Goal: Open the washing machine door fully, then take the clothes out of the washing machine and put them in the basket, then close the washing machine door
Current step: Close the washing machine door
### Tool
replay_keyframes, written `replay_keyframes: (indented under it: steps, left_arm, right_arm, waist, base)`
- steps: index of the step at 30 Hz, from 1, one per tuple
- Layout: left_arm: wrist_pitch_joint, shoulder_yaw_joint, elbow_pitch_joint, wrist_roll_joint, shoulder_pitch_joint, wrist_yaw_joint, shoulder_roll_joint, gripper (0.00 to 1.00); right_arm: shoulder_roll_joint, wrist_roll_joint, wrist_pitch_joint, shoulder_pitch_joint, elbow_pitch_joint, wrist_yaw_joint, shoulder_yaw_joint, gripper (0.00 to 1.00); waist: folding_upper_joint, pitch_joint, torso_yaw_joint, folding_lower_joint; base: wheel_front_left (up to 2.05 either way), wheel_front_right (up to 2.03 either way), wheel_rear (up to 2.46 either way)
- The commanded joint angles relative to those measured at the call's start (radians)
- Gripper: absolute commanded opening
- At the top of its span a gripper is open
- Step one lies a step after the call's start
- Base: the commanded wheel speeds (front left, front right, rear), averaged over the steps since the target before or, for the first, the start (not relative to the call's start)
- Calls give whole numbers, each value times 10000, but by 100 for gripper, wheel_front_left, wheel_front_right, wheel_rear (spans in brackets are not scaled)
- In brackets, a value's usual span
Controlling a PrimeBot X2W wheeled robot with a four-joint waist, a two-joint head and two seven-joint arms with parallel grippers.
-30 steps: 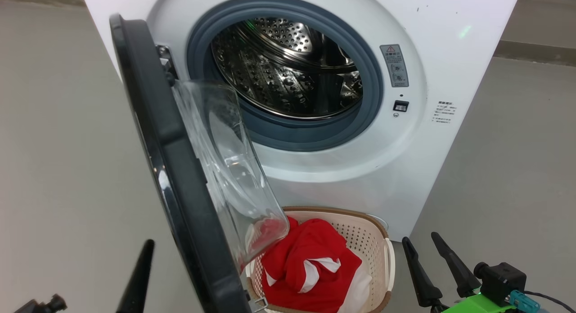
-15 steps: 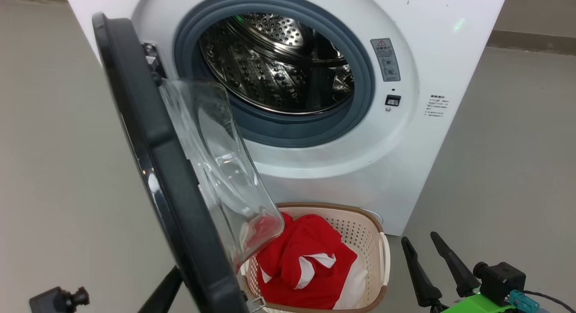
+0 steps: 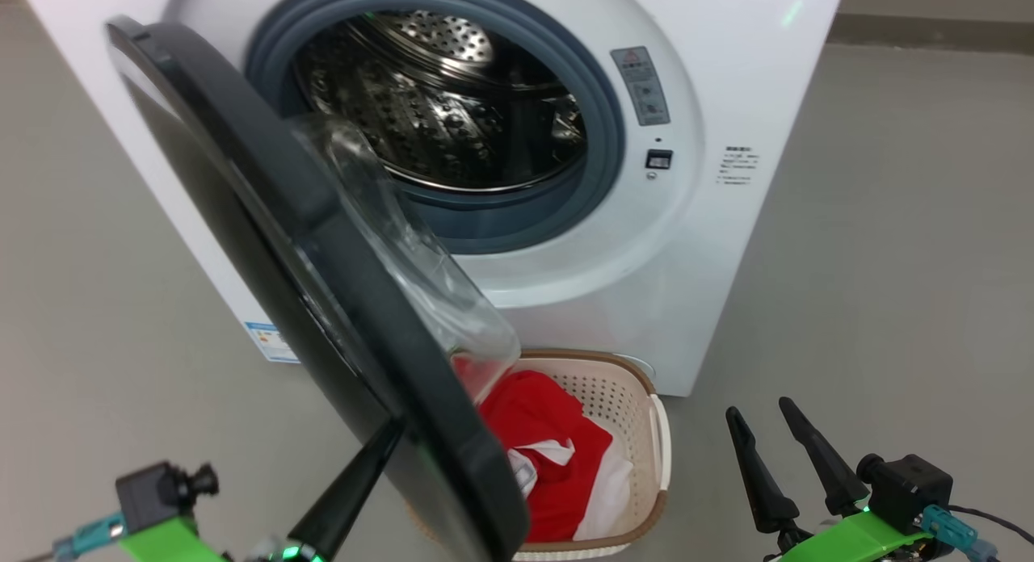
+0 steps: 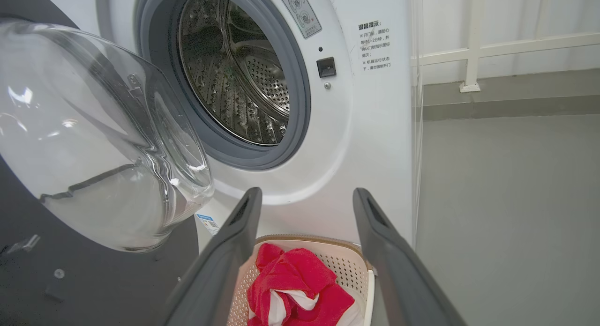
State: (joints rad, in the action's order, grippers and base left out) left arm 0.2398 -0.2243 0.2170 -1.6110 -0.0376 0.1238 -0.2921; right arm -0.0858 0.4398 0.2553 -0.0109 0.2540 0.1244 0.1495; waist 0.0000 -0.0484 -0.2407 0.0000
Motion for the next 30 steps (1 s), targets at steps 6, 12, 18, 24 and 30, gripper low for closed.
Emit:
replay_keyframes:
  steps: [6,12,18,24,30]
  left_arm:
    - [-93,-52,-218,588,1741,69,504,0]
    - [-332,-285,-780,742,3019,69,885,0]
    - [-773,-384,-1356,977,4159,69,985,0]
    - [-1606,-514,-2147,1460,5322,69,802,0]
    - [-2477,-804,-2848,1629,6138,69,693,0]
  right_arm:
    - [-42,10,65,631,-359,63,49,100]
    - [-6,14,65,935,-475,63,-183,100]
    - [89,26,65,1250,-539,63,-304,100]
    - [212,77,65,1600,-582,63,-383,100]
    - [276,105,65,1703,-564,63,-451,100]
  waist:
    - [0,-591,760,0]
    - [0,-1155,1388,0]
    - [0,-1675,2024,0]
    - [0,-2148,2661,0]
    - [0,-2266,2995,0]
  base:
    - [0,0,0]
    - [0,0,0]
    - [0,0,0]
    - [0,0,0]
    - [0,0,0]
